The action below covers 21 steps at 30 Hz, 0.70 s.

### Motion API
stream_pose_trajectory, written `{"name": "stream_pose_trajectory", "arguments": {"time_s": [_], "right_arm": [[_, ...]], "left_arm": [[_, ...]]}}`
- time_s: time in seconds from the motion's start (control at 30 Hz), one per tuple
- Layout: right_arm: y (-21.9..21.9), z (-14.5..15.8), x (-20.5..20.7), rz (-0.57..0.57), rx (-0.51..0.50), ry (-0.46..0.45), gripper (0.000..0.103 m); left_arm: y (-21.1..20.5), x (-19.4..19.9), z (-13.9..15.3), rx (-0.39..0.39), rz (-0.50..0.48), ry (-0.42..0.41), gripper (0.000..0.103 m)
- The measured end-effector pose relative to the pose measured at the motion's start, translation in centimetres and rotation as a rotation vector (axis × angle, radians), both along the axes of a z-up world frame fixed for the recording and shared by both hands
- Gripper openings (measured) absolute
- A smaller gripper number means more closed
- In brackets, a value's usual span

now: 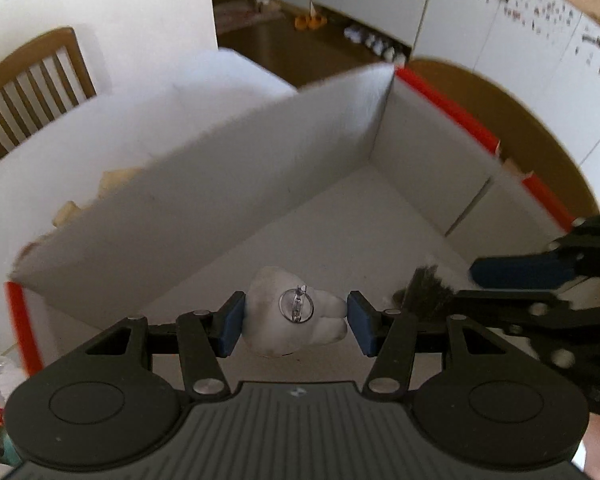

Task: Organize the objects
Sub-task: 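Lower both held items into the red shoebox and open both tools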

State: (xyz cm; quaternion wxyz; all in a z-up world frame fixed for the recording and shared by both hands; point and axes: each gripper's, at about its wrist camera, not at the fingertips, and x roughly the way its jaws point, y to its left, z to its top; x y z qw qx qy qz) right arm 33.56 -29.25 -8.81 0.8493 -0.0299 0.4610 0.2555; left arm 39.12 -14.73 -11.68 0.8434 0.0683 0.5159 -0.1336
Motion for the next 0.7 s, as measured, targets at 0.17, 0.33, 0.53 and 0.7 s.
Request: {"name": "stream_pose_trajectory", "arguments": {"time_s": [0.17, 0.33, 0.53, 0.7], "right_arm": [[-0.9, -0.2, 0.1, -0.002, 0.013, 0.008, 0.022], [-1.9, -0.3, 0.1, -0.001, 0.026, 0.014, 0.024], [-2.3, -0.4, -0.2, 0.014, 0.031, 0.021, 0.025], [-2.5, -0.2, -0.4, 0.013, 0.035, 0.016, 0.027]], "left_arm": [[-0.9, 1.0, -1.4, 0.032, -0.013, 0.065, 0.055], [-1.1, 1.2, -2.1, 0.042, -0.008, 0.104, 0.056], [-1.0, 0.9, -1.8, 0.051, 0.017, 0.098, 0.071], [-0.2, -0.2, -0.8, 0.039, 0.035, 0.064, 0.072]]}}
